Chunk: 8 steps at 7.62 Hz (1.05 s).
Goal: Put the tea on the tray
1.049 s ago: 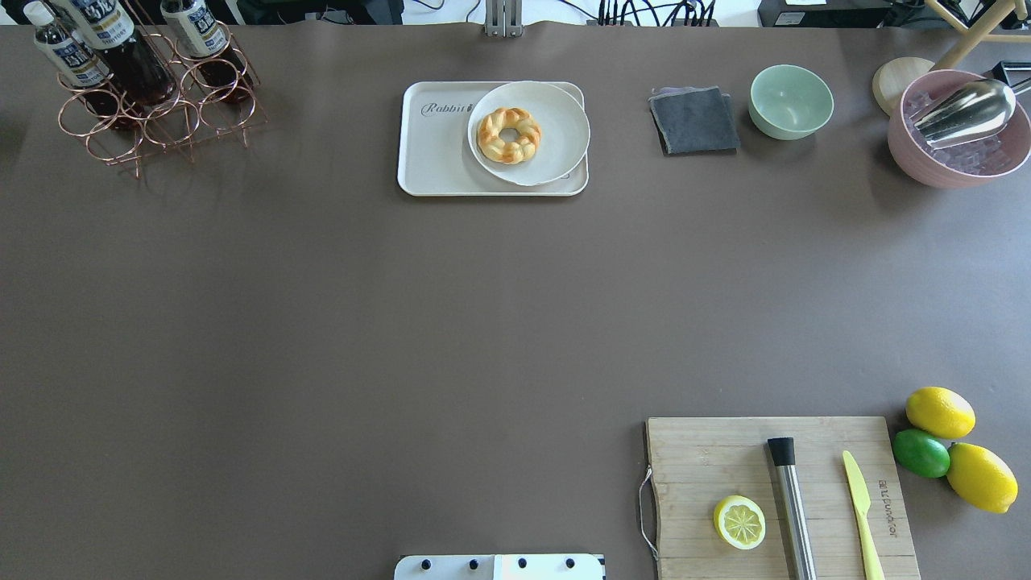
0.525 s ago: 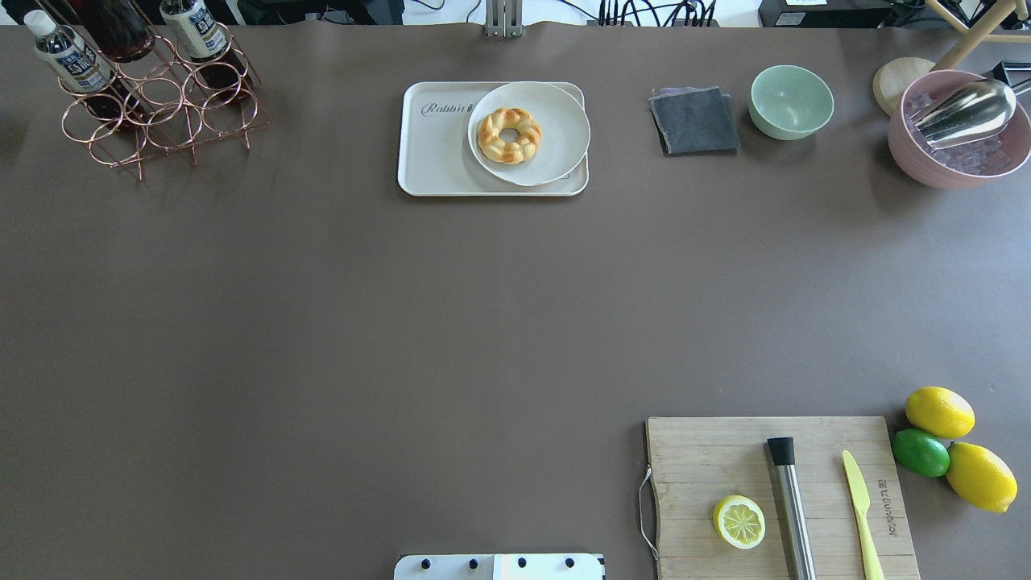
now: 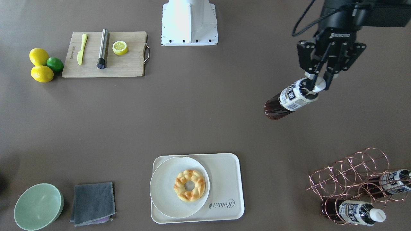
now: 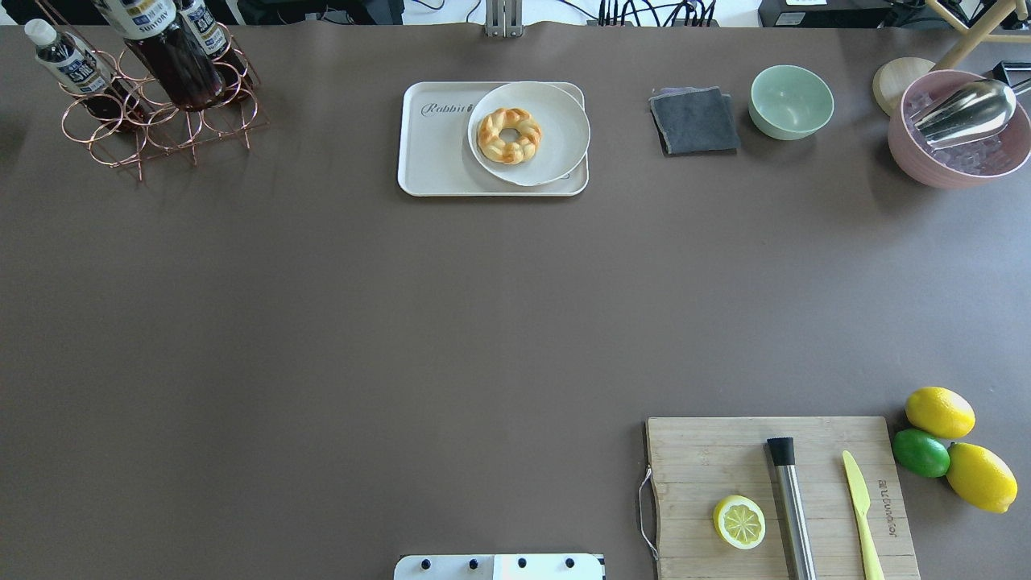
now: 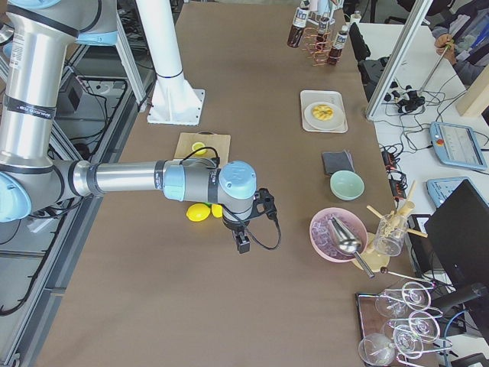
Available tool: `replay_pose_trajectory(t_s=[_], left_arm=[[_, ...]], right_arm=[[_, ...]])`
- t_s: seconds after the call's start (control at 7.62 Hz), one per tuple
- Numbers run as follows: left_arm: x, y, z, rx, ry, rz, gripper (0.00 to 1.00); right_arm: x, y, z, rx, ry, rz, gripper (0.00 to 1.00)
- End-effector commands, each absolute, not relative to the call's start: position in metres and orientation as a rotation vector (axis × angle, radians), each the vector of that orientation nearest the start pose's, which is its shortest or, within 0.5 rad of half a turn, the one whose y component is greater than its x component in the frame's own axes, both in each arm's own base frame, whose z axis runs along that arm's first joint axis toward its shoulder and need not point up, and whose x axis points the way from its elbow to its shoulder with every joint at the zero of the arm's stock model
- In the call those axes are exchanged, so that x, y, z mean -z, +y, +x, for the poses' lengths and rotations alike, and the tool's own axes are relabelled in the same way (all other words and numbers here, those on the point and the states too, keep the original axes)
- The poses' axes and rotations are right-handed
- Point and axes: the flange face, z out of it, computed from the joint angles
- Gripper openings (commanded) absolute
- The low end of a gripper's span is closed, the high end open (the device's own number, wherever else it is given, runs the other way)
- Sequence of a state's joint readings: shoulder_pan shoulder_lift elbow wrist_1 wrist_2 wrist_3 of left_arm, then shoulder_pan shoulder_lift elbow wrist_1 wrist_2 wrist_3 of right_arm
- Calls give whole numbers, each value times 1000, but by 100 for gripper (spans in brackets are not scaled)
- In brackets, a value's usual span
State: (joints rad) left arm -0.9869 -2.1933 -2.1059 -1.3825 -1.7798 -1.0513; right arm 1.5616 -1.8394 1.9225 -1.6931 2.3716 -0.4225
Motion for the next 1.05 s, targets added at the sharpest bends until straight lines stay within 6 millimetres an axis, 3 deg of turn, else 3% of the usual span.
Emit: replay_pose_trajectory(t_s=[0.0,0.13,0.26,0.39,0.52,0.92], left_arm=[[-80,-429,355,342,802,506,0],[-61,-416,367,338,762,474,0],[-55,-395,391,363,763,465,0],[-54,-372,443,350,722,506,0],[-41,-375,475,373,704,494,0],[-49,-345,534,410,710,508,0]], right_arm=[[-612,-376,53,404,-813,128,100],[-611,-377,51,409,-814,128,100],[-609,-380,48,416,-814,130,100],[-606,-384,48,422,-811,138,100],[-604,-389,46,427,-811,142,100],[-603,-391,43,435,-811,141,100]])
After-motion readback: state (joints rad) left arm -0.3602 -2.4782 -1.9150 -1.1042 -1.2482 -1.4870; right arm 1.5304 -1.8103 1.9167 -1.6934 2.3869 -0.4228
